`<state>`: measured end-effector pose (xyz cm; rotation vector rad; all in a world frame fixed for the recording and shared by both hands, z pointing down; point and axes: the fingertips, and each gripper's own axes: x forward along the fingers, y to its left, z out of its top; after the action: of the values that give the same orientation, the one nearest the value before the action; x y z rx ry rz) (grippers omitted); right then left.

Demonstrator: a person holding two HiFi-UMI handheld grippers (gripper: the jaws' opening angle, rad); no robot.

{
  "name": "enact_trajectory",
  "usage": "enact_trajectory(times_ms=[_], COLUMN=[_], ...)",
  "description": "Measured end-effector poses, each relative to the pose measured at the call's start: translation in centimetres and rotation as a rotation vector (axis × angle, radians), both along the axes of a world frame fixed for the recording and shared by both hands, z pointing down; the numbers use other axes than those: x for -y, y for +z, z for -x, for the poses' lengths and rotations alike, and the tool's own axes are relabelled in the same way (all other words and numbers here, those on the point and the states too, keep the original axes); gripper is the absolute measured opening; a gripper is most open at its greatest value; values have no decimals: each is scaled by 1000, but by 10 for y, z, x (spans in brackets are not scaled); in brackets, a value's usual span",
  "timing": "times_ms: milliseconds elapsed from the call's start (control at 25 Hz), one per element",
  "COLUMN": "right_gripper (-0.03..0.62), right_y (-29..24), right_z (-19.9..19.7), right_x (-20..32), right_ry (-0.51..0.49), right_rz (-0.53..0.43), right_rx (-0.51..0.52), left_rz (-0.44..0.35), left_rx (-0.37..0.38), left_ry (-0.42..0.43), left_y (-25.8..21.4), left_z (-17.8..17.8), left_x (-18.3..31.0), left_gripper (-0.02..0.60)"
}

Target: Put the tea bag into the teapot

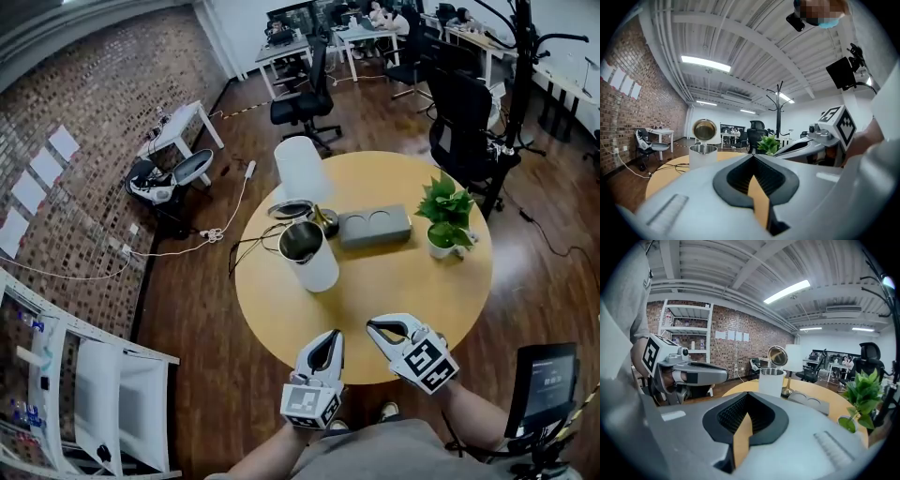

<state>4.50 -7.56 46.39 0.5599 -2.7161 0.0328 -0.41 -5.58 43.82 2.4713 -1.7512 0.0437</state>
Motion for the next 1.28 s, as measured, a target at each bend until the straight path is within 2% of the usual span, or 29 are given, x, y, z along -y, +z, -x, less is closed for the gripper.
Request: enact_trajectory(times_ms=[200, 400, 880, 1040, 1280], right_gripper=[6, 6, 6, 6, 6], right_y=[4, 2, 13, 2, -6], right_z=[-4, 4, 0, -10, -31], right_x=[-37, -85, -205, -226, -252], right_ry=[19, 49, 133, 131, 121], right_rz=[3, -1, 70, 69, 116], right_rx=[4, 2, -39, -6, 108], left_rz=[-12, -17, 32, 33, 44], left_rx=[-8, -33, -91, -82, -86], left_ry=[22, 50, 140, 154, 128], left_y=[-5, -1, 17, 12, 9], left_z=[-6, 2, 1, -10, -27], left_x=[-26, -74, -178, -203, -226], left_gripper=[3, 3, 3, 3, 3])
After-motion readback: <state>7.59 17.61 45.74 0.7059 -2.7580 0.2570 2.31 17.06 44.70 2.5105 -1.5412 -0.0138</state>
